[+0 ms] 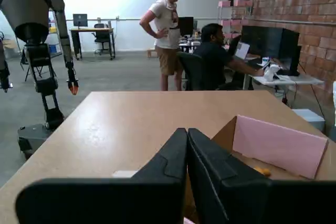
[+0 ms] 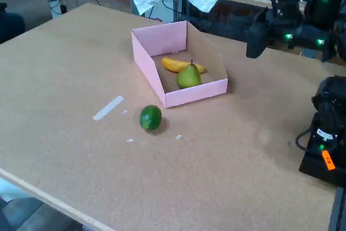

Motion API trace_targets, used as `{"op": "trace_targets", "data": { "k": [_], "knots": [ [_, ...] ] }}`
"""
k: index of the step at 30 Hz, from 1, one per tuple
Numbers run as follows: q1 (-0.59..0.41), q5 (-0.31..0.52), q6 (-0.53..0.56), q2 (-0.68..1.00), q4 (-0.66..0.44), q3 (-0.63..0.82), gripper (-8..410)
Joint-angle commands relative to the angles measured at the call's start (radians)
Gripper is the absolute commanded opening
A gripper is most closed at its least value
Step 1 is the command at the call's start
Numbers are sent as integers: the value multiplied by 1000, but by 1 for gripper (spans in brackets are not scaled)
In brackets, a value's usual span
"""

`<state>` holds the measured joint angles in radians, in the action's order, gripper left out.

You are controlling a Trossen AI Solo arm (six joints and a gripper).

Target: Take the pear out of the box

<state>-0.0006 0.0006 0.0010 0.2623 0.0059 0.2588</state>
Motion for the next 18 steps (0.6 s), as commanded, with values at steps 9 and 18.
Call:
{"op": "trace_targets", "data": {
  "k": [9, 18],
  "knots": [
    [0, 62, 11, 42, -304, 150, 0],
    [0, 187, 39, 270, -747, 497, 0]
  ]
}}
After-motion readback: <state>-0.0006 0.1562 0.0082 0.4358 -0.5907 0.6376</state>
